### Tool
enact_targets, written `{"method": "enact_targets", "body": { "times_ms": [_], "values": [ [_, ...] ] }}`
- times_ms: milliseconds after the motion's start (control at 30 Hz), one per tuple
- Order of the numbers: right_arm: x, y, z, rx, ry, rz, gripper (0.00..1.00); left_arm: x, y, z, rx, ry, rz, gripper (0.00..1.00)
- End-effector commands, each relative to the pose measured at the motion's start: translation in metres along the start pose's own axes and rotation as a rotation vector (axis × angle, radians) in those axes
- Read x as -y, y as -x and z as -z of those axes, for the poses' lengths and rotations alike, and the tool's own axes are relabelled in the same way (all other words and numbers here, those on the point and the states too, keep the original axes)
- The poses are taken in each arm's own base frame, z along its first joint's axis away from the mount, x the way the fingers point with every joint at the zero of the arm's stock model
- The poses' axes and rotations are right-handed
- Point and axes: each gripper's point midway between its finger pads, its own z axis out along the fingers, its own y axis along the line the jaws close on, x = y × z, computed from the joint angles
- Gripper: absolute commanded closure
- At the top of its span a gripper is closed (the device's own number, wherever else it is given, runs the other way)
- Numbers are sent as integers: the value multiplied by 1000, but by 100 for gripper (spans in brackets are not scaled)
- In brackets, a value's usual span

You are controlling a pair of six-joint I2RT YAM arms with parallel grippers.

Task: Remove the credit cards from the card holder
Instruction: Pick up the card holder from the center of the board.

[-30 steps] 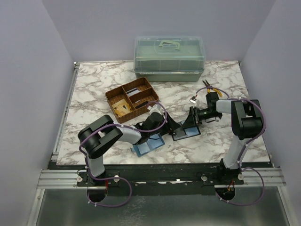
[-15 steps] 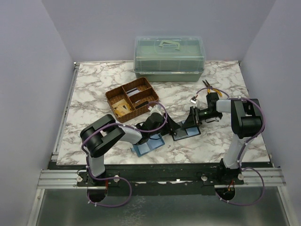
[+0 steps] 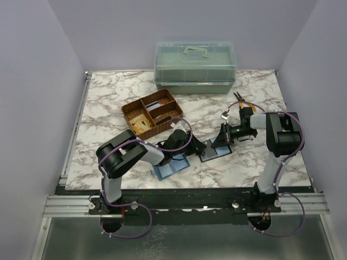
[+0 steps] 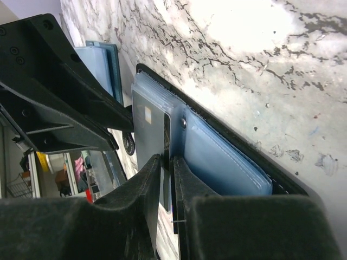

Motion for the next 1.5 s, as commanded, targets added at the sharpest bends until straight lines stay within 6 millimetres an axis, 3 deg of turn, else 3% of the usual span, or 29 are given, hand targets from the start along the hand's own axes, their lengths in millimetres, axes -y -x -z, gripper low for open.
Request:
{"method": "enact_targets", "body": {
  "times_ms": [0,333,400,567,633,1033,1167,1367,1433,1467],
  "values": [
    [-20,-1,-5,-11,116,-29,81,5,-12,-4,-50,-48,9,68],
    [-28,-1,-3,-6,171,-30,78,9,-12,-7,-65,-72,9,71],
    [-30,0,-3,-6,178,-29,80,9,-11,-7,-65,-73,10,71],
    [-38,3,2,8,206,-12,99,5,-7,-5,-53,-63,19,71],
    [-39,4,5,17,213,-11,100,4,-4,-3,-46,-62,24,70],
    [-55,7,16,65,302,-24,100,31,23,30,53,-181,-21,39],
    [-45,9,21,88,273,-46,100,40,26,38,76,-232,-16,35],
    [-46,12,31,124,315,-77,100,50,30,44,104,-333,52,32],
    [-45,13,33,133,315,-80,100,49,31,46,114,-346,63,3],
    [-44,12,33,134,313,-82,100,51,32,48,120,-355,64,1]
  ]
}}
